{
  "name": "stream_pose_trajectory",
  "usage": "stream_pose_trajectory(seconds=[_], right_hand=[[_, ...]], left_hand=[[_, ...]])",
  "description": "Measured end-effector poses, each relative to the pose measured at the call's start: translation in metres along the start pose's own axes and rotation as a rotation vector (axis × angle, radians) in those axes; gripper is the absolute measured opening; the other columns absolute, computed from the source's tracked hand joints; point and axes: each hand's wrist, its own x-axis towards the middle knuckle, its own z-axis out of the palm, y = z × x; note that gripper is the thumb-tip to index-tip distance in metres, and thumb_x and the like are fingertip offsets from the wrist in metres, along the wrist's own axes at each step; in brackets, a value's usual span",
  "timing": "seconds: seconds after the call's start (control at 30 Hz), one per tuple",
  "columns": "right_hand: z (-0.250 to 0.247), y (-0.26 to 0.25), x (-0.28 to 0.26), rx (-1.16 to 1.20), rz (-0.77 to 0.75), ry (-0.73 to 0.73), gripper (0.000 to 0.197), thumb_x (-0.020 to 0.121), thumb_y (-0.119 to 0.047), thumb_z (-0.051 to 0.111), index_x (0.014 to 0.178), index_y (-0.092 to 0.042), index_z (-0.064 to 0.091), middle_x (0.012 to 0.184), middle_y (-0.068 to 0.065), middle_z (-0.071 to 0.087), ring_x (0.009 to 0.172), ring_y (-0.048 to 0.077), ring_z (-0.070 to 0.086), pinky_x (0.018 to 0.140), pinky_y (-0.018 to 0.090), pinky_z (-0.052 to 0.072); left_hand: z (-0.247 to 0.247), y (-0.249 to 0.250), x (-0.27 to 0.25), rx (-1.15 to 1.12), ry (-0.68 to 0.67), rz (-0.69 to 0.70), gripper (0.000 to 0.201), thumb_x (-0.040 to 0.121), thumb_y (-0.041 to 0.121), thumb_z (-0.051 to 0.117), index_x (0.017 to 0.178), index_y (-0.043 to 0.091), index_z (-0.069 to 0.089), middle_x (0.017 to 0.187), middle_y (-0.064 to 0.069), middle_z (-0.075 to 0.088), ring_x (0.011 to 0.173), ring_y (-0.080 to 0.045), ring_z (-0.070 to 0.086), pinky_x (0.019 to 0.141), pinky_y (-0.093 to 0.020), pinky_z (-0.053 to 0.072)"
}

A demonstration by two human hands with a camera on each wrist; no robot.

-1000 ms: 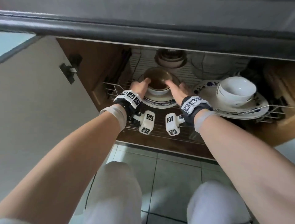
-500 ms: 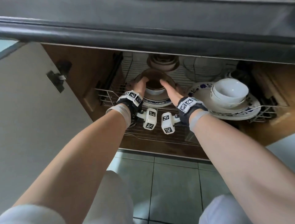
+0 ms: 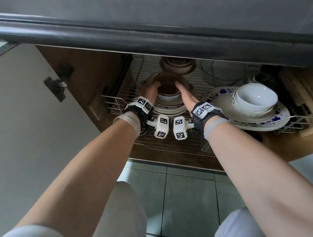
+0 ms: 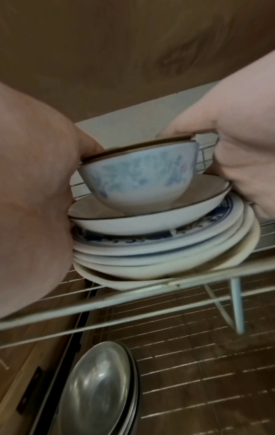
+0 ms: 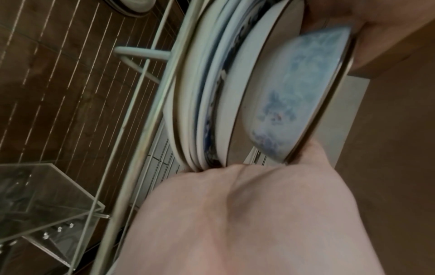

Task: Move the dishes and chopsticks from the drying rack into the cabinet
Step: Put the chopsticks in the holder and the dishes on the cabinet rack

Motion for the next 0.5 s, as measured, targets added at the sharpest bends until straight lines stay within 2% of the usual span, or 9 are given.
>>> stream_pose_trajectory(seconds=[0.03,0.13,0.23,0.33,0.37,0.43,0.47,0.5], right_hand=[[0.000,-0.002,-0.003,0.011,-0.018,-0.002,0.116,0.069,-0.087,0.056,0.160,-0.028,0.015,0.167,0.001,0.019,0.153,0.025,0.021,0.121,0.047,0.018],[-0.003,-0.002,0.000,0.047,-0.044,-0.066,0.118,0.068,-0.088,0.053,0.161,-0.028,0.012,0.169,-0.002,0.011,0.155,0.022,0.014,0.122,0.045,0.014],[-0.005,0.002,0.005,0.109,-0.018,-0.081,0.107,0.083,-0.077,0.054,0.161,-0.023,0.006,0.169,0.000,0.009,0.156,0.021,0.010,0.123,0.043,0.011],[-0.009,0.002,0.008,0.143,-0.044,-0.079,0.093,0.093,-0.065,0.053,0.160,-0.017,0.011,0.167,0.004,0.019,0.154,0.022,0.018,0.122,0.038,0.016],[-0.010,0.003,0.010,0.125,-0.067,-0.070,0.093,0.092,-0.065,0.054,0.160,-0.015,0.014,0.166,0.006,0.022,0.153,0.024,0.021,0.121,0.038,0.017],[-0.011,0.003,0.012,0.087,-0.069,-0.074,0.106,0.083,-0.074,0.056,0.160,-0.013,0.014,0.166,0.008,0.020,0.153,0.028,0.020,0.123,0.044,0.015],[-0.013,0.003,0.009,0.087,-0.049,-0.076,0.113,0.079,-0.078,0.056,0.161,-0.016,0.011,0.168,0.006,0.016,0.154,0.027,0.016,0.125,0.046,0.012],[-0.014,0.003,0.009,0.113,-0.037,-0.078,0.116,0.076,-0.081,0.056,0.162,-0.020,0.008,0.169,0.003,0.012,0.156,0.025,0.011,0.126,0.048,0.008]], left_hand=[[-0.001,-0.001,0.002,-0.014,0.000,-0.008,0.107,0.064,0.049,0.071,0.157,0.010,0.033,0.162,-0.015,0.034,0.149,-0.031,0.034,0.123,-0.042,0.028],[0.000,-0.021,0.023,-0.085,0.006,-0.017,0.134,0.039,0.063,0.070,0.159,0.013,0.033,0.163,-0.012,0.037,0.149,-0.032,0.037,0.122,-0.050,0.031],[0.000,-0.030,0.034,-0.041,0.004,-0.019,0.140,0.036,0.066,0.068,0.160,0.014,0.030,0.164,-0.012,0.035,0.149,-0.031,0.037,0.122,-0.050,0.032],[-0.005,-0.016,0.013,0.003,-0.012,-0.016,0.141,0.038,0.068,0.068,0.160,0.012,0.027,0.164,-0.013,0.034,0.148,-0.033,0.038,0.121,-0.049,0.033],[-0.006,-0.011,0.007,0.015,-0.016,-0.013,0.138,0.042,0.067,0.070,0.160,0.011,0.026,0.164,-0.013,0.033,0.148,-0.033,0.037,0.122,-0.048,0.032],[-0.007,-0.012,0.009,0.054,-0.012,-0.034,0.132,0.050,0.067,0.071,0.161,0.011,0.025,0.165,-0.012,0.031,0.149,-0.032,0.035,0.123,-0.047,0.030],[-0.005,-0.019,0.021,0.087,-0.009,-0.072,0.136,0.047,0.074,0.073,0.160,0.014,0.028,0.164,-0.011,0.035,0.147,-0.032,0.039,0.122,-0.046,0.032],[-0.003,-0.029,0.038,0.112,-0.018,-0.093,0.144,0.037,0.085,0.075,0.158,0.017,0.035,0.160,-0.008,0.042,0.143,-0.031,0.045,0.119,-0.046,0.036]])
